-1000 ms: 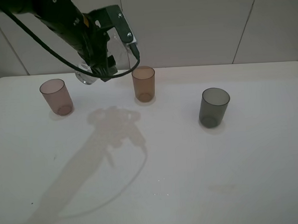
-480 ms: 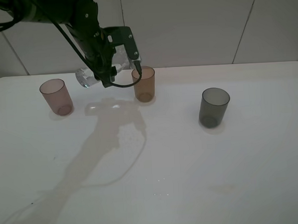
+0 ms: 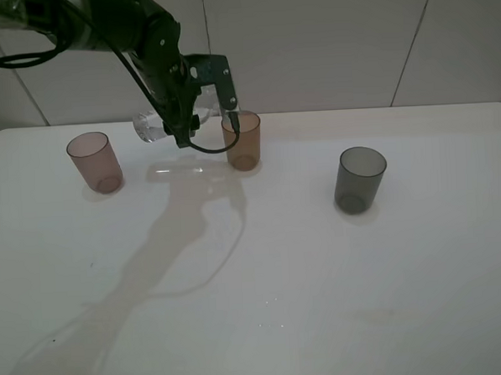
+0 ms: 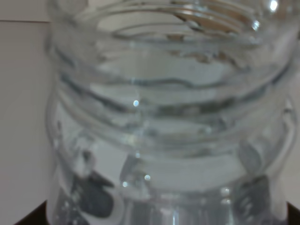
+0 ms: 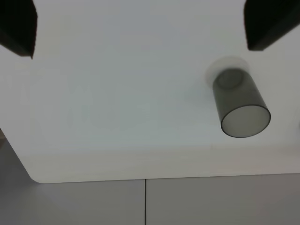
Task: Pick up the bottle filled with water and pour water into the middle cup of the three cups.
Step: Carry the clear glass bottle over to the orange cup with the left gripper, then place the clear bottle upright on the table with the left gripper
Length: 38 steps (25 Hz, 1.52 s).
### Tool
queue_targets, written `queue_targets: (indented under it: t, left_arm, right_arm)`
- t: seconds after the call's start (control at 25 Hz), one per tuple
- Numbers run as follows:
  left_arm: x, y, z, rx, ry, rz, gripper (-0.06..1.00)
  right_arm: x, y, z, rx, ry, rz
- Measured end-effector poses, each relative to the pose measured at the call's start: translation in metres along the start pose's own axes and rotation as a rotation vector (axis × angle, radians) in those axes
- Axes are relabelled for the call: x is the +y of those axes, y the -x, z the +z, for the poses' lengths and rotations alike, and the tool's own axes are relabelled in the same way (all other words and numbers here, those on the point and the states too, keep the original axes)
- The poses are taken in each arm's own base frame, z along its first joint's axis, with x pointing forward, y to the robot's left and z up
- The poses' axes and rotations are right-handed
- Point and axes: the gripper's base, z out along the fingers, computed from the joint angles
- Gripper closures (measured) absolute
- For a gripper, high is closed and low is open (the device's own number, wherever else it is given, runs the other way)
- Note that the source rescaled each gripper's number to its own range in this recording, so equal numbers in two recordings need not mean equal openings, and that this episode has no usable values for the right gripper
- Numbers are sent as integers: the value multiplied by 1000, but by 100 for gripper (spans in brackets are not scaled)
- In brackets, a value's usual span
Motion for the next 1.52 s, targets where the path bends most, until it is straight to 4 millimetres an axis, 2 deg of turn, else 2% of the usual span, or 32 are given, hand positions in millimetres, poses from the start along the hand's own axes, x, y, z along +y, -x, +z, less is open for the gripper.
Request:
queue_targets:
  t: [0.52,0.76,1.0,1.52]
  left_arm:
    - [11,7,-2,-15,145,193,94]
    - [10,13,-2,-33,173,237,94]
    - [3,14,10,-19,167,286,94]
    - [6,18,8,-16,219,383,94]
  right_arm:
    - [0,0,0,0,0,0]
    - [0,0,0,0,0,0]
    - [0,0,0,0,0,0]
    - [0,0,0,0,0,0]
